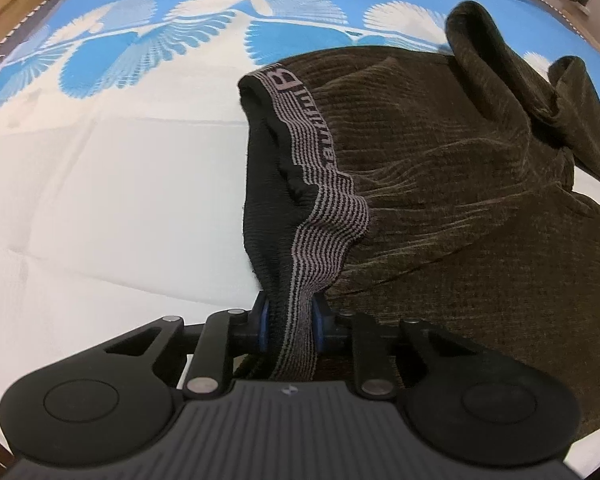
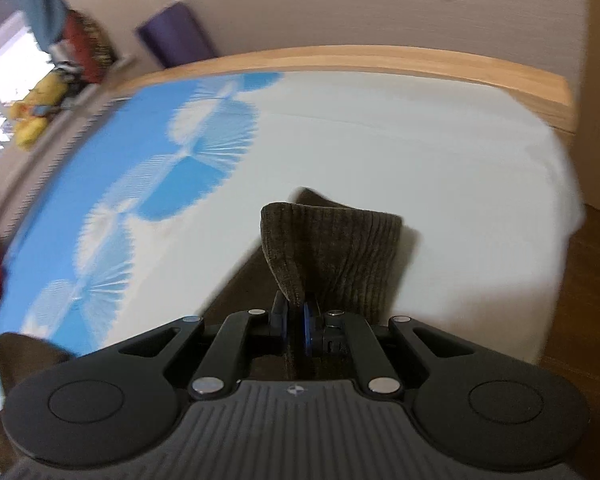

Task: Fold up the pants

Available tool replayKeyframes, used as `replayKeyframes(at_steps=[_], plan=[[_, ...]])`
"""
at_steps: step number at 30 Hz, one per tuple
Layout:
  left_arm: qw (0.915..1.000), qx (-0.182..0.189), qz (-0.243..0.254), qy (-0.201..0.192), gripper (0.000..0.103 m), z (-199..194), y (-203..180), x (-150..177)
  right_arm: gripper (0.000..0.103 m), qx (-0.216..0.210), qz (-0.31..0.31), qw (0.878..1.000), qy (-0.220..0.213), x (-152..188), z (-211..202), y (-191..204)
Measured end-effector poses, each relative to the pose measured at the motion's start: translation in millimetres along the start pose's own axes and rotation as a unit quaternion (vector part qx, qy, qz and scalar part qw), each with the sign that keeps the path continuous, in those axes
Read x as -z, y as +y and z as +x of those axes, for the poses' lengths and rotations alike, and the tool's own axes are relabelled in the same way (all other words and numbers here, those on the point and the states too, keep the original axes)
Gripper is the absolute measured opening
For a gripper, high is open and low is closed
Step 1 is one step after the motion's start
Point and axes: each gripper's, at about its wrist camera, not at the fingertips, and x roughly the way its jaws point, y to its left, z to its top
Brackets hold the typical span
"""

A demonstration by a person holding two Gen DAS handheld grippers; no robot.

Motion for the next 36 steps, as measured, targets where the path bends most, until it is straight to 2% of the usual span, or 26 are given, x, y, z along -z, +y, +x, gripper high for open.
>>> replayKeyframes(at_steps=[8, 12, 15, 16, 17, 19, 20, 22, 25, 28, 29, 31, 32, 33, 35, 36], plan=[[0.9988, -0.038, -0.029, 0.011, 0.023, -6, 39, 11, 0.007, -0.133, -0.06, 0.989, 0.015, 16, -12, 53], [0.9992, -0.035, -0.012, 0.015, 0.025, -9, 38, 14, 0.007, -0.152, -0.052, 0.987, -0.001, 15, -24, 58], [0.999, -0.042, 0.002, 0.016, 0.025, -11, 31, 15, 0.007, -0.106, -0.016, 0.994, -0.035, 6, -32, 42], [0.999, -0.041, 0.002, 0.017, 0.025, -9, 31, 14, 0.007, -0.059, -0.01, 0.997, -0.041, 3, -34, 33], [0.9991, -0.038, 0.0, 0.019, 0.025, -9, 30, 14, 0.006, 0.008, -0.007, 0.999, -0.034, 1, -32, 23], [0.9993, -0.028, -0.003, 0.022, 0.025, -7, 30, 14, 0.006, 0.108, 0.022, 0.994, 0.007, 3, -21, -5], [0.9994, -0.027, 0.0, 0.023, 0.026, -7, 29, 14, 0.006, 0.138, 0.047, 0.989, 0.031, 6, -17, -20], [0.9994, -0.021, 0.009, 0.026, 0.027, -6, 29, 15, 0.006, 0.161, 0.075, 0.982, 0.057, 9, -12, -38], [0.9993, -0.015, 0.017, 0.029, 0.028, -5, 25, 16, 0.006, 0.194, 0.041, 0.979, 0.057, 10, -11, -35], [0.9994, -0.012, 0.011, 0.03, 0.03, -4, 26, 15, 0.007, 0.188, 0.046, 0.979, 0.064, 14, -11, -35], [0.9994, -0.012, 0.011, 0.03, 0.032, -2, 26, 15, 0.007, 0.18, 0.042, 0.98, 0.072, 14, -7, -35], [0.9994, -0.013, 0.01, 0.031, 0.043, -2, 28, 13, 0.009, 0.182, 0.026, 0.98, 0.077, 14, -6, -29], [0.9994, -0.015, 0.006, 0.031, 0.051, -3, 28, 13, 0.011, 0.191, 0.019, 0.979, 0.069, 14, -8, -26], [0.9995, -0.018, 0.003, 0.027, 0.054, -4, 29, 13, 0.014, 0.196, 0.01, 0.979, 0.057, 13, -11, -22], [0.9993, -0.038, 0.001, 0.006, 0.054, -10, 30, 11, 0.034, 0.216, -0.012, 0.976, 0.021, 11, -20, -14], [0.9986, -0.051, 0.0, -0.015, 0.057, -16, 30, 9, 0.04, 0.223, -0.021, 0.974, 0.004, 8, -22, -12]])
